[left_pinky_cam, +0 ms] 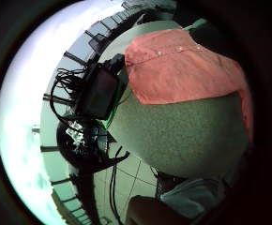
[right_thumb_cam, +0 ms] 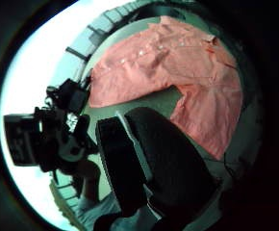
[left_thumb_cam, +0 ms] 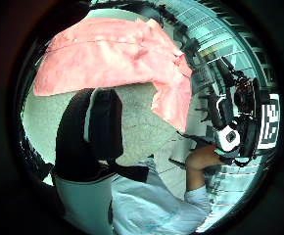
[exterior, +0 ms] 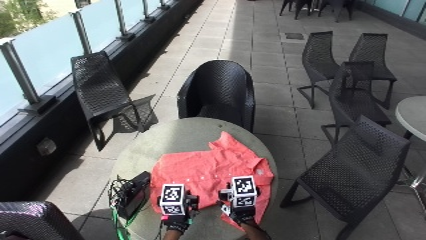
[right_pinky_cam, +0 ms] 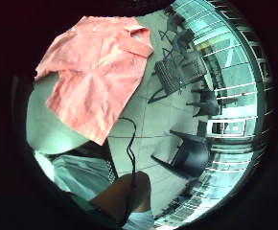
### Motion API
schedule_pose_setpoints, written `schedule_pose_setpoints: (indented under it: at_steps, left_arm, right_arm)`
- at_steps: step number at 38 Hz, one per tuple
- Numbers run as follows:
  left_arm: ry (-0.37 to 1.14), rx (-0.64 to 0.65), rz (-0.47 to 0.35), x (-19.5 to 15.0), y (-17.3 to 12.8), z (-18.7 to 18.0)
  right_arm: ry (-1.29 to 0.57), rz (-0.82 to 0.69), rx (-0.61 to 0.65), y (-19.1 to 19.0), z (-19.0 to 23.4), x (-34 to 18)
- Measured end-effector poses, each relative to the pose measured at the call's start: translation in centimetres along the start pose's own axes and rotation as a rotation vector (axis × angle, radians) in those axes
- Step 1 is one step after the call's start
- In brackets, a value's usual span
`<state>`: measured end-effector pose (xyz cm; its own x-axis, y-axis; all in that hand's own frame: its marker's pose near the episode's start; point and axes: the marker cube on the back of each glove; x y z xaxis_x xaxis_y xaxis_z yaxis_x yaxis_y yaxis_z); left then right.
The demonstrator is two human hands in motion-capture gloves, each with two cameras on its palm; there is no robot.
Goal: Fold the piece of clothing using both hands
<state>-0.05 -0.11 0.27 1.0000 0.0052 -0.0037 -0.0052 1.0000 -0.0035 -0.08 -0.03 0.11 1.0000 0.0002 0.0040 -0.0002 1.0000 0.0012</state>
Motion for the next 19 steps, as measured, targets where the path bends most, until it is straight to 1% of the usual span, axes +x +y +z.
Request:
schedule_pose_setpoints:
  at_steps: [4, 10, 19]
  left_arm:
    - [0.005, -0.013, 0.003, -0.15, -0.19, 0.72]
    - [0.006, -0.032, 0.011, 0.03, 0.35, 0.23]
    - [0.012, 0.008, 0.032, -0.05, 0.07, -0.03]
  right_arm:
    - [0.004, -0.003, -0.009, 0.13, 0.01, -0.07]
    - [-0.007, -0.019, -0.027, 0.2, 0.46, -0.22]
    - [0.001, -0.012, -0.008, 0.31, -0.03, 0.11]
